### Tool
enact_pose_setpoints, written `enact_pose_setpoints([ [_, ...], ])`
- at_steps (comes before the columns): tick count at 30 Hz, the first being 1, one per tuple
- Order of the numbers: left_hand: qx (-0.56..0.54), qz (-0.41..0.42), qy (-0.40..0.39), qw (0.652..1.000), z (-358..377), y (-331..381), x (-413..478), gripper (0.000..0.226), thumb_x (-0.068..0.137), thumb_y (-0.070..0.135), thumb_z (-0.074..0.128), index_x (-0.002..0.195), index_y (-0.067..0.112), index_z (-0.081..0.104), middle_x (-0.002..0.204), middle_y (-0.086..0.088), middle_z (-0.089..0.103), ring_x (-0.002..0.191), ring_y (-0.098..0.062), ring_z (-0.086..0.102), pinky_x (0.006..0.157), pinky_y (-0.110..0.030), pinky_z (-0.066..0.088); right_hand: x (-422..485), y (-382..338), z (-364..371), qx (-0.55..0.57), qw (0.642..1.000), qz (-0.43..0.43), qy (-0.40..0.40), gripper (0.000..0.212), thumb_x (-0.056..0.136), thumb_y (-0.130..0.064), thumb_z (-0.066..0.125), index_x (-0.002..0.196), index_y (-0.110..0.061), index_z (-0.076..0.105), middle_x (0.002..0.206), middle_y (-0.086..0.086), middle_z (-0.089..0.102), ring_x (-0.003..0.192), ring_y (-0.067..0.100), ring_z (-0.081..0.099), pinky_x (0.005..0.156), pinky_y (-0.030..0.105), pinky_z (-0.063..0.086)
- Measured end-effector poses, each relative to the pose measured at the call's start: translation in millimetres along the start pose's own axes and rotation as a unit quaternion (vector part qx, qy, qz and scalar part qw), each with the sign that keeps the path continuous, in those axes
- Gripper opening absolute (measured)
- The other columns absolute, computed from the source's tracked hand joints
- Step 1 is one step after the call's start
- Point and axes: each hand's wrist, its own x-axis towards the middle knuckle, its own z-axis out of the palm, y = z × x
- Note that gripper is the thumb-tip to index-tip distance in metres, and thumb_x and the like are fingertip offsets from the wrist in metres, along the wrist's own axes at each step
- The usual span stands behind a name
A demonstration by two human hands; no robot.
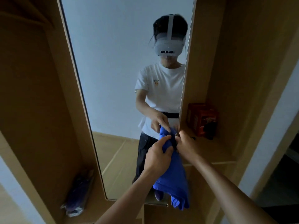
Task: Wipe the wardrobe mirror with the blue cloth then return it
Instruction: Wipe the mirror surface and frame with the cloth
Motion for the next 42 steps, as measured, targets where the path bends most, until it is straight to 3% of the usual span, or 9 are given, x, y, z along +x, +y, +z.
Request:
enact_pose_setpoints([
  [4,0.009,0.003,0.01,1.0,-8.2,2.2,2.7,0.05,0.1,0.031,0.057,0.147,0.045,0.046,0.131,0.004,0.066,0.11,-0.014,0.061,0.093,-0.034,0.051,9.2,1.5,0.6,-0.01,1.0,-0.001,-0.002,0.013,0.104,-0.014,0.039,0.11,-0.018,0.049,0.083,-0.003,0.053,0.069,0.006,0.048,0.052,0.021,0.031],
  [9,0.019,0.008,0.009,1.0,-16.8,1.4,2.2,0.052,0.101,0.034,0.057,0.148,0.048,0.041,0.12,0.003,0.069,0.092,-0.008,0.06,0.085,-0.031,0.051,20.1,6.6,5.2,-0.041,0.999,-0.001,0.015,0.008,0.106,-0.019,0.039,0.106,-0.026,0.043,0.076,-0.011,0.045,0.067,0.004,0.045,0.052,0.021,0.026],
  [14,0.011,0.0,0.007,1.0,-22.1,4.8,0.9,0.053,0.1,0.036,0.057,0.148,0.049,0.039,0.114,0.003,0.069,0.094,-0.013,0.066,0.086,-0.041,0.056,27.9,9.8,6.6,-0.043,0.999,0.01,0.018,0.016,0.105,-0.02,0.04,0.089,-0.022,0.043,0.077,0.002,0.053,0.068,0.012,0.05,0.053,0.028,0.029],
  [17,0.012,-0.001,0.008,1.0,-25.0,6.9,0.5,0.053,0.1,0.037,0.058,0.147,0.05,0.038,0.115,0.002,0.068,0.095,-0.015,0.066,0.087,-0.044,0.056,32.8,10.0,6.2,-0.072,0.997,0.012,0.018,0.012,0.106,-0.023,0.041,0.094,-0.022,0.043,0.079,-0.002,0.052,0.068,0.009,0.048,0.052,0.027,0.028],
  [22,0.008,0.004,0.017,1.0,-32.7,6.8,-3.7,0.058,0.1,0.037,0.058,0.15,0.05,0.032,0.115,0.003,0.067,0.088,-0.006,0.06,0.087,-0.034,0.053,39.5,15.7,9.5,-0.096,0.995,0.011,0.023,0.01,0.105,-0.023,0.041,0.1,-0.021,0.049,0.082,0.0,0.058,0.073,0.014,0.055,0.06,0.033,0.037],
  [28,-0.012,-0.005,0.01,1.0,-47.7,0.2,-13.2,0.063,0.1,0.036,0.059,0.154,0.045,0.027,0.128,0.002,0.064,0.113,-0.016,0.062,0.098,-0.041,0.053,48.0,21.0,13.0,-0.121,0.992,0.009,0.036,0.012,0.105,-0.025,0.043,0.099,-0.02,0.053,0.07,0.005,0.057,0.061,0.017,0.058,0.053,0.031,0.04],
  [34,-0.027,-0.025,0.034,0.999,-70.0,-11.2,-18.0,0.061,0.098,0.04,0.061,0.152,0.043,0.033,0.13,0.005,0.064,0.118,-0.014,0.061,0.102,-0.041,0.052,53.7,22.5,11.8,-0.145,0.989,0.003,0.036,0.013,0.106,-0.029,0.04,0.094,-0.027,0.046,0.076,-0.004,0.054,0.073,0.013,0.058,0.057,0.028,0.039],
  [37,-0.028,-0.034,0.049,0.998,-79.5,-13.9,-17.5,0.058,0.098,0.04,0.062,0.151,0.038,0.039,0.133,0.008,0.062,0.118,-0.011,0.06,0.101,-0.036,0.052,55.4,22.1,11.0,-0.162,0.986,0.002,0.046,0.017,0.106,-0.029,0.039,0.092,-0.026,0.048,0.073,-0.008,0.051,0.066,0.006,0.051,0.053,0.027,0.036],
  [42,-0.021,-0.038,0.053,0.998,-89.4,-17.7,-17.3,0.048,0.098,0.039,0.062,0.143,0.031,0.05,0.127,0.005,0.064,0.114,-0.014,0.061,0.099,-0.041,0.052,49.9,22.0,6.0,-0.167,0.985,0.016,0.046,0.032,0.107,-0.034,0.037,0.077,-0.031,0.049,0.074,-0.005,0.058,0.067,0.008,0.055,0.056,0.026,0.038],
])
